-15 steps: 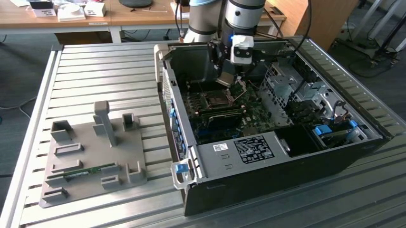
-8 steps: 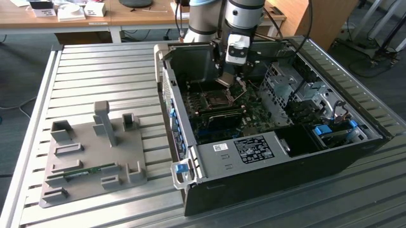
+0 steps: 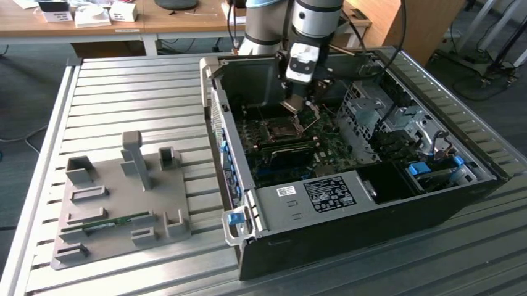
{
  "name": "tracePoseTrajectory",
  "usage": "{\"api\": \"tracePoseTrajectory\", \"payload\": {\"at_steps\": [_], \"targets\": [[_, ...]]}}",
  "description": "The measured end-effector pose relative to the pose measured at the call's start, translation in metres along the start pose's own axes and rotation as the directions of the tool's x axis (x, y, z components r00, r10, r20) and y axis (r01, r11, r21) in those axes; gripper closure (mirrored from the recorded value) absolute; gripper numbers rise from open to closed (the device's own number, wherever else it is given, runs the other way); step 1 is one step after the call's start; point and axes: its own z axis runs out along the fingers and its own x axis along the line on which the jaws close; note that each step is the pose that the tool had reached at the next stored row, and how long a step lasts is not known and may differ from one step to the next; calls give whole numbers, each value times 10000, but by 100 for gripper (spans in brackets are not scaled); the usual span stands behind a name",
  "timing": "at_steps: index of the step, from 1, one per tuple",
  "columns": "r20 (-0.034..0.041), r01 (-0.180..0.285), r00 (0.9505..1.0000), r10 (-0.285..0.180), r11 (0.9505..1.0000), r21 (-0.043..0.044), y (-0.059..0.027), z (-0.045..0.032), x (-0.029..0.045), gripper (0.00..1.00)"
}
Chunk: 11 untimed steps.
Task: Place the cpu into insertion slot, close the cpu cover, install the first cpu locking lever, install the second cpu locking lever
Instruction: 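Place the cpu into insertion slot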
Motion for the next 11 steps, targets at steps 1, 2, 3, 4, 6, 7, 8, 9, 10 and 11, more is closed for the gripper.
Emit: {"api": "tracePoseTrajectory", "payload": {"at_steps": [1,2,3,4,6,7,8,9,10,11], "targets": [[16,-178,9998,178,9998,-3,0,0,0,46],[32,-358,9994,358,9994,-7,0,1,0,46],[49,-552,9985,552,9985,-11,0,1,0,46],[64,-732,9973,732,9973,-15,0,2,0,46],[95,-1084,9941,1084,9941,-25,0,3,0,46],[110,-1257,9920,1257,9921,-30,0,3,0,46],[125,-1431,9896,1432,9897,-36,0,4,0,46],[141,-1612,9868,1612,9869,-41,0,4,0,46],[156,-1786,9838,1786,9839,-47,0,4,0,46],[171,-1970,9802,1971,9804,-53,0,5,0,46]]}}
